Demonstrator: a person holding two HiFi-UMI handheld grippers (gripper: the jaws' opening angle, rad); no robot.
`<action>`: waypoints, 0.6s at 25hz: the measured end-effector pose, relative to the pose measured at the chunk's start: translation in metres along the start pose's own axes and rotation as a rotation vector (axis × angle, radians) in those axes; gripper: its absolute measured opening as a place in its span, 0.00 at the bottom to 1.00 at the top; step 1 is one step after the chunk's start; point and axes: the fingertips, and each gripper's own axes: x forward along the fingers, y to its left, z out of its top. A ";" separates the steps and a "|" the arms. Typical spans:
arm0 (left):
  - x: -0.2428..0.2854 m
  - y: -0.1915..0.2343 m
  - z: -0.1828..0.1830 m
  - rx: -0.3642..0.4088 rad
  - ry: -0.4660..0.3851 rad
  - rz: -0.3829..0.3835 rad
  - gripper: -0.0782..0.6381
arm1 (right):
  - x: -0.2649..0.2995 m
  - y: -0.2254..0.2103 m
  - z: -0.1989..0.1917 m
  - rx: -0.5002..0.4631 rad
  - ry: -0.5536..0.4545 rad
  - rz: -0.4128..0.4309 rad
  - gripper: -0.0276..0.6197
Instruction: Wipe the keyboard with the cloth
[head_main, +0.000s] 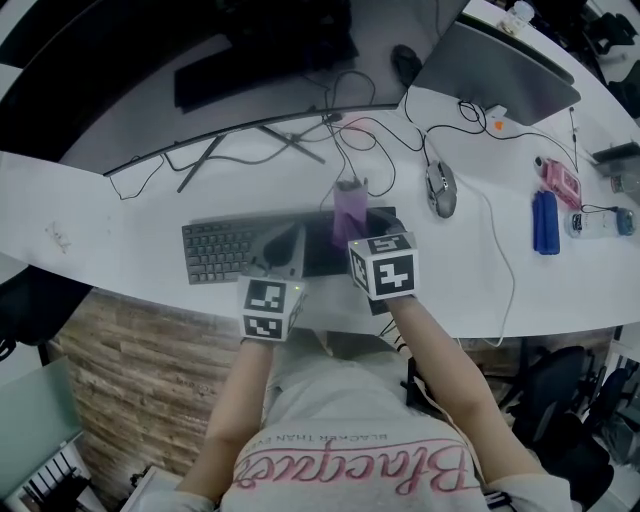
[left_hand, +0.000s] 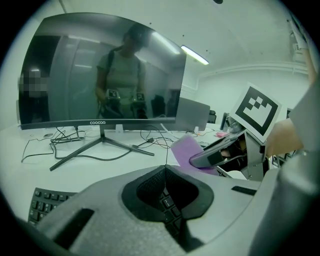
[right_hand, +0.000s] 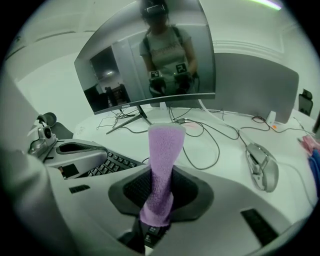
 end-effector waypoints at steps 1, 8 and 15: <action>0.002 -0.003 0.000 0.001 0.000 -0.002 0.12 | -0.002 -0.005 -0.001 0.000 0.000 -0.005 0.17; 0.012 -0.020 0.004 0.010 0.000 -0.008 0.12 | -0.017 -0.041 -0.007 0.001 -0.006 -0.049 0.17; 0.018 -0.037 0.007 0.024 -0.008 -0.024 0.12 | -0.030 -0.073 -0.013 0.014 -0.016 -0.098 0.17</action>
